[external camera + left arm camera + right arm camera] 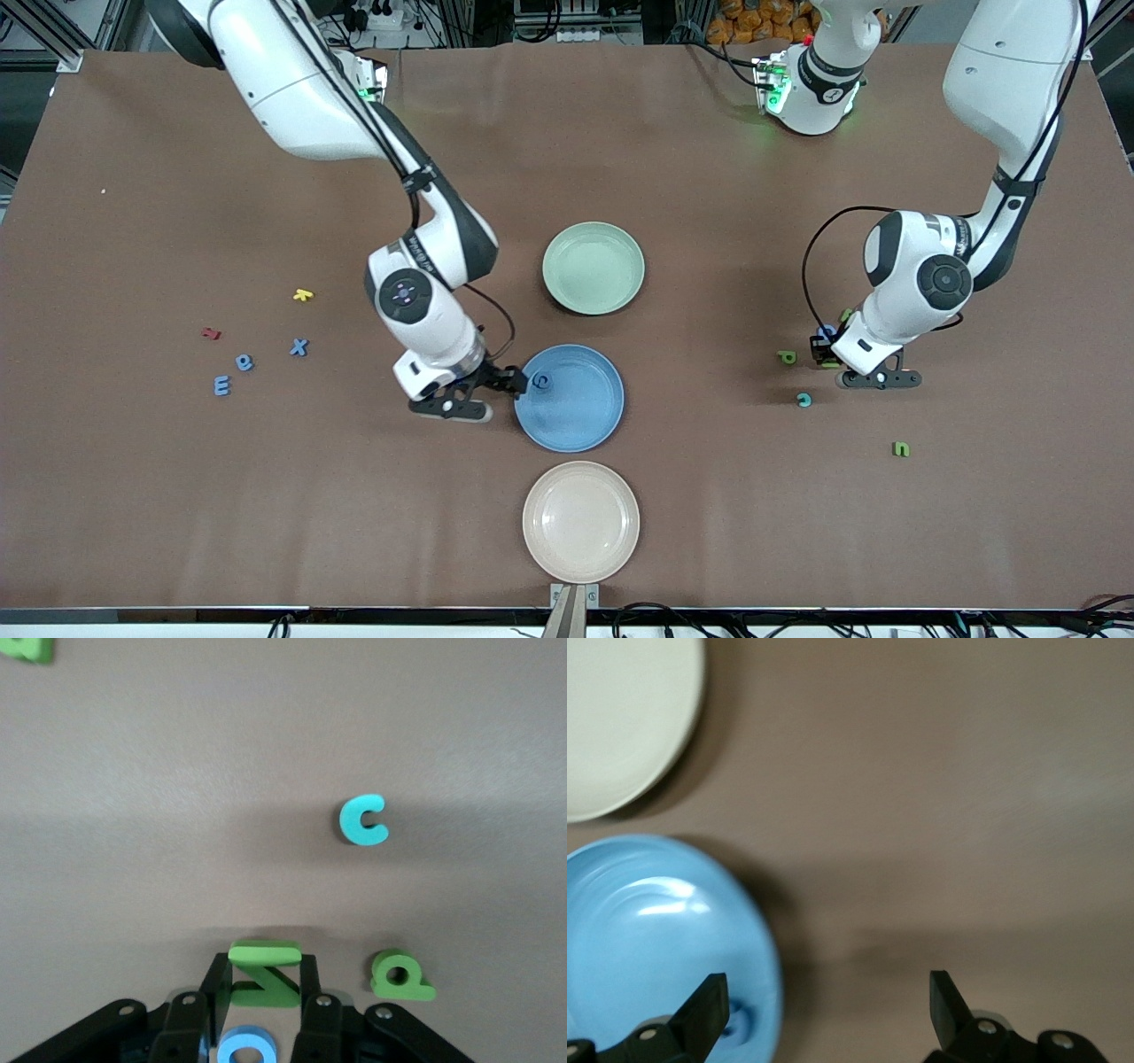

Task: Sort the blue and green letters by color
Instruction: 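Place the green Z on the green plate while the right gripper returns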

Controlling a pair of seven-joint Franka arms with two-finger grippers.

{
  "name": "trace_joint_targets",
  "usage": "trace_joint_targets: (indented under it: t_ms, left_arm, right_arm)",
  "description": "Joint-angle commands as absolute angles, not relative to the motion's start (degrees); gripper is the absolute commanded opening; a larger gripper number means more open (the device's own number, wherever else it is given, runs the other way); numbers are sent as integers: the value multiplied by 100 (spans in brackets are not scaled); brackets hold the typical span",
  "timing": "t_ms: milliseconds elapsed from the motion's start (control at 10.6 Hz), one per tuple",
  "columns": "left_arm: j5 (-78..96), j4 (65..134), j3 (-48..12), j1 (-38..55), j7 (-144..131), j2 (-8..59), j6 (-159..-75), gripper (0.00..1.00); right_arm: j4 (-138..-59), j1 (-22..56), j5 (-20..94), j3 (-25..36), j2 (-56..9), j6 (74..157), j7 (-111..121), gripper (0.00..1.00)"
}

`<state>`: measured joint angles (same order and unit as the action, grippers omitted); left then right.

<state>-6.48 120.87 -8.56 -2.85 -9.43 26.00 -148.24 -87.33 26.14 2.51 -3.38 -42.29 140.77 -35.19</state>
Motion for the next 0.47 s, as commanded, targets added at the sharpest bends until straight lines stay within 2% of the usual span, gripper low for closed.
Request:
trace_joint_targets:
  t_ms: [0,378]
  left_arm:
    - [-800,12085,-949,-229,-1107,2093,-14354,0]
    - [-791,12059,-1449,-246,-1606,1960,-14212,0]
  right_arm:
    - [-8903,1910,255,-334,-3903,13555,-2675,100]
    - [-9499,899,202,-264,-3376,13220,-1532,100]
